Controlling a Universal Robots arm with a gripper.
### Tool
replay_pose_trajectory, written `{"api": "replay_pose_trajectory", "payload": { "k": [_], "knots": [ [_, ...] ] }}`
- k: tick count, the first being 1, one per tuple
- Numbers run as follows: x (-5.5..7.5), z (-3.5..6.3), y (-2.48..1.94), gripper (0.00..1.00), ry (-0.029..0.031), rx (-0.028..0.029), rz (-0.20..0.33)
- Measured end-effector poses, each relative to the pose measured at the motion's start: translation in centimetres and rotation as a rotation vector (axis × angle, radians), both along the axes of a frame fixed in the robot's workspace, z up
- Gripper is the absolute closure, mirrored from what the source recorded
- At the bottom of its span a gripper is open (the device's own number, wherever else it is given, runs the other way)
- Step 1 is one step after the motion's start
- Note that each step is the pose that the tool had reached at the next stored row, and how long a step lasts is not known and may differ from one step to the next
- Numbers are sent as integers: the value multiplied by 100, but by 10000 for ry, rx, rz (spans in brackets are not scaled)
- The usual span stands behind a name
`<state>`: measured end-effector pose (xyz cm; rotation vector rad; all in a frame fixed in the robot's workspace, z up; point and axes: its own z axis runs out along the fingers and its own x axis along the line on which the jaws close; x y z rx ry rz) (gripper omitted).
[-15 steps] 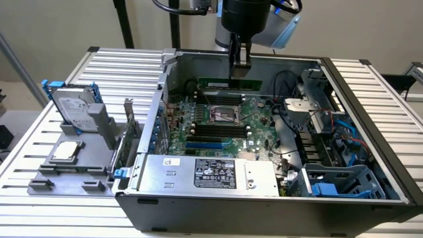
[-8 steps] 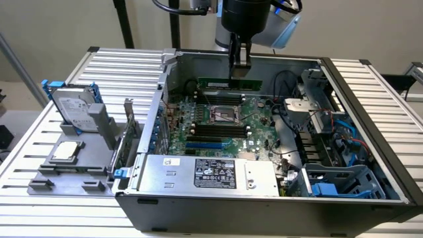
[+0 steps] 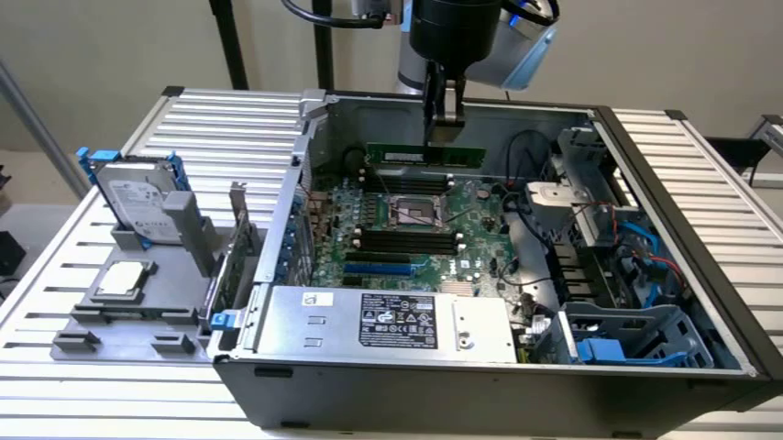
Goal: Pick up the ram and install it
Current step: 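Insert the ram into the slot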
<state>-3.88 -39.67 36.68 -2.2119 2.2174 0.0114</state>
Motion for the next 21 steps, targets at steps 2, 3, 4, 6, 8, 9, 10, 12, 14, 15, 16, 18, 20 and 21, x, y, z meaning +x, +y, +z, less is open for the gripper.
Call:
{"api": "replay_pose_trajectory", "payload": {
  "k": [2,3,4,6,8,9,10,12,14,15,16,18,20,21],
  "knots": [
    [0,0,0,86,0,0,0],
    [0,0,0,86,0,0,0],
    [-4,-2,0,86,-11,1,-1],
    [-11,-23,0,86,-38,4,0],
    [-20,-58,0,86,-37,2,-61],
    [-24,-77,0,86,-36,2,-119],
    [-28,-94,0,86,-36,-1,-189],
    [-35,-131,0,86,-37,-1,-317],
    [-43,-167,0,86,-36,-2,-393],
    [-45,-185,0,86,-36,-2,-413],
    [-47,-203,0,86,-36,-2,-429],
    [-48,-241,0,86,-37,-2,-440],
    [-49,-277,-1,86,-36,-3,-445],
    [-49,-295,-2,86,-37,-1,-446]
  ]
}}
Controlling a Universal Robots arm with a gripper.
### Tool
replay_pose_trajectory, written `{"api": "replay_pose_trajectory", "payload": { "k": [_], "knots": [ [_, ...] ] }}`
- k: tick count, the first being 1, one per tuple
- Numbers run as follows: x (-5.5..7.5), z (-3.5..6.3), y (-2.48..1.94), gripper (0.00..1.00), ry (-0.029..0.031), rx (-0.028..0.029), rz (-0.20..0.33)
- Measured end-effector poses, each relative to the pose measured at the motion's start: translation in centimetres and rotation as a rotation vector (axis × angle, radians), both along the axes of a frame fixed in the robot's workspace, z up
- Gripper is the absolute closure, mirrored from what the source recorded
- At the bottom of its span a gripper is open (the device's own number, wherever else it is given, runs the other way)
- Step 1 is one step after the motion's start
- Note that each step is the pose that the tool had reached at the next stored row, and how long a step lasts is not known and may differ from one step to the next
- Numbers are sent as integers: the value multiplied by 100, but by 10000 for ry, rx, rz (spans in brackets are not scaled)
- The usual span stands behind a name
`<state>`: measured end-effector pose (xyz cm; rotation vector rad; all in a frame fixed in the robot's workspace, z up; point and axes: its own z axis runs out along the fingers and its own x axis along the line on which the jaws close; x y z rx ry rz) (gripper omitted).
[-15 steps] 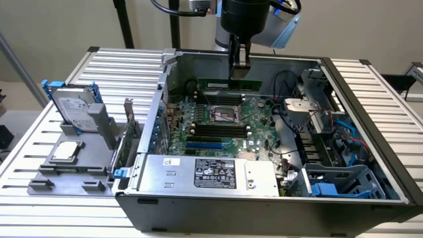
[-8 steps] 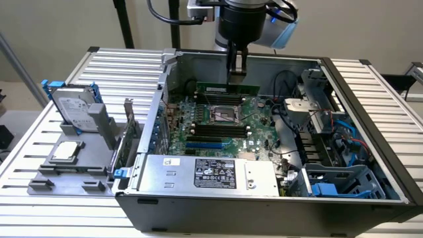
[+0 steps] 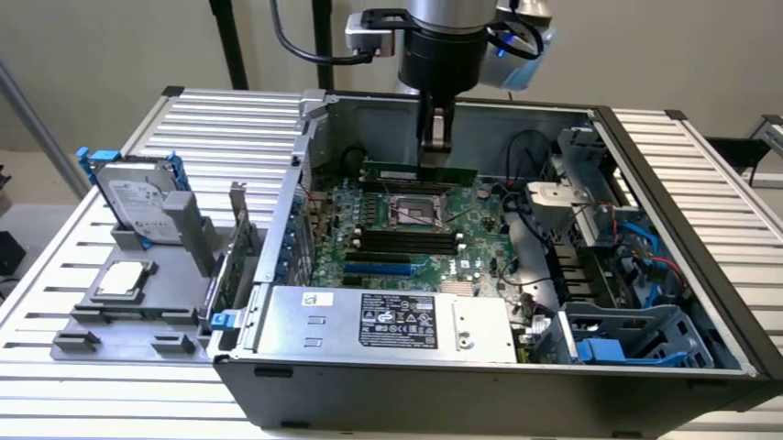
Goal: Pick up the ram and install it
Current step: 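Insert the ram into the slot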
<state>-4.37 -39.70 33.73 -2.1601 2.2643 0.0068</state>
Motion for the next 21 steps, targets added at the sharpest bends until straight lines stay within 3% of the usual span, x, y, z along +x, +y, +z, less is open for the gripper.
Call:
{"api": "replay_pose_trajectory", "payload": {
  "k": [3,13,21],
  "knots": [
    [0,-54,-9,86,0,0,0],
    [23,-236,-98,86,1,1,1],
    [37,-381,-106,86,0,-1,1]
  ]
}}
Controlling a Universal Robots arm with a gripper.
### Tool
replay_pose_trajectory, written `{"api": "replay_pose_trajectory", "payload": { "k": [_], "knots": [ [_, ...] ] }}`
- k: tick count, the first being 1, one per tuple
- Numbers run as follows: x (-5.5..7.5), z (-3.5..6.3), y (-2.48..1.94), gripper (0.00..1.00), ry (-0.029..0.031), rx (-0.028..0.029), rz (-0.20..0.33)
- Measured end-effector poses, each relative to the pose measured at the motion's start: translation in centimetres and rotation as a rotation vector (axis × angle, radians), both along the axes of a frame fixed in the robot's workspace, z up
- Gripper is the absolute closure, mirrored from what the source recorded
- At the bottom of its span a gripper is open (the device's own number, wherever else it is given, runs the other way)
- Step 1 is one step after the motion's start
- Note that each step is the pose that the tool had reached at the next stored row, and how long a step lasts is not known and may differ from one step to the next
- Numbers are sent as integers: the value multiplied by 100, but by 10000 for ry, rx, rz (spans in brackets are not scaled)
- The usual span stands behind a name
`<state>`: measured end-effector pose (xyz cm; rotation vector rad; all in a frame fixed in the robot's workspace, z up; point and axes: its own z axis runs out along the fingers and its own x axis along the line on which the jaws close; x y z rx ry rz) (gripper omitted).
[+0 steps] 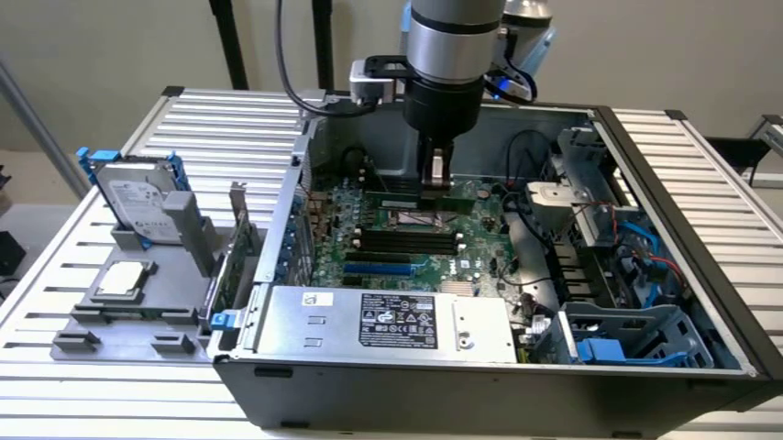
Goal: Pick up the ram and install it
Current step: 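Insert the ram into the slot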
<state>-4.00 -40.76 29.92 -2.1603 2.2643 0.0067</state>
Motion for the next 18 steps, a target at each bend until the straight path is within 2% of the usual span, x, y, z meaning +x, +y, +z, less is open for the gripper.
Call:
{"api": "replay_pose_trajectory", "payload": {
  "k": [18],
  "knots": [
    [4,-327,5,86,0,0,13]
  ]
}}
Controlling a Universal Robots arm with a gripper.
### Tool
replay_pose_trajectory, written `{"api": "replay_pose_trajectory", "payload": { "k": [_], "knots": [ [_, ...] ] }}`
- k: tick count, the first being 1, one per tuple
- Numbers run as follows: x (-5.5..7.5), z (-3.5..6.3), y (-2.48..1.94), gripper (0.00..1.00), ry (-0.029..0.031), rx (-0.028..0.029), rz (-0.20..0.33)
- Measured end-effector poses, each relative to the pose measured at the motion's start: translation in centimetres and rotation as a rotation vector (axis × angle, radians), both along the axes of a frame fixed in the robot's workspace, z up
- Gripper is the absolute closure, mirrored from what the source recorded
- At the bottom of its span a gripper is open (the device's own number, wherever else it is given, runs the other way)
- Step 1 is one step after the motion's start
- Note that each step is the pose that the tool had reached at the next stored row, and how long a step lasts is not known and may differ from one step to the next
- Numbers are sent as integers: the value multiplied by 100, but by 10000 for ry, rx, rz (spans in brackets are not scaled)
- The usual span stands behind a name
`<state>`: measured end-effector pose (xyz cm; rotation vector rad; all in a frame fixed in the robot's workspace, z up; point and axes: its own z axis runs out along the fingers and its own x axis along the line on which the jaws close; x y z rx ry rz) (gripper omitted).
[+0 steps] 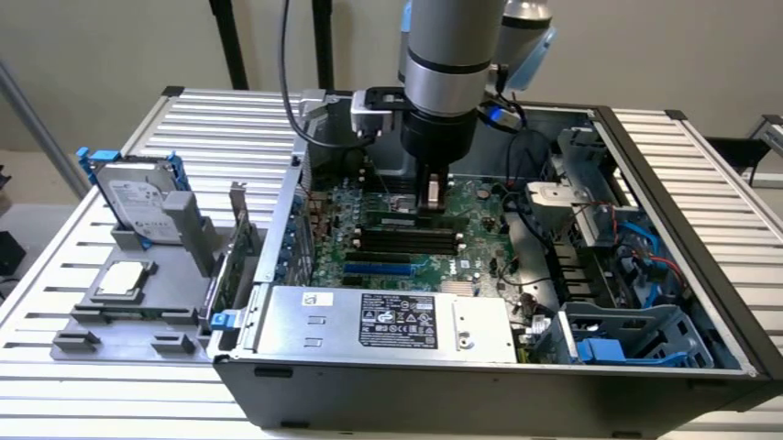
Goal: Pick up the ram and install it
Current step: 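Insert the ram into the slot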
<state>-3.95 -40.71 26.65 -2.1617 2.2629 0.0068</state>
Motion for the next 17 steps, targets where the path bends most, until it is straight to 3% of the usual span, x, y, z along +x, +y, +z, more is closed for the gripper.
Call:
{"api": "replay_pose_trajectory", "payload": {
  "k": [12,17],
  "knots": [
    [0,-217,63,86,0,0,176],
    [0,-232,64,86,2,-27,239]
  ]
}}
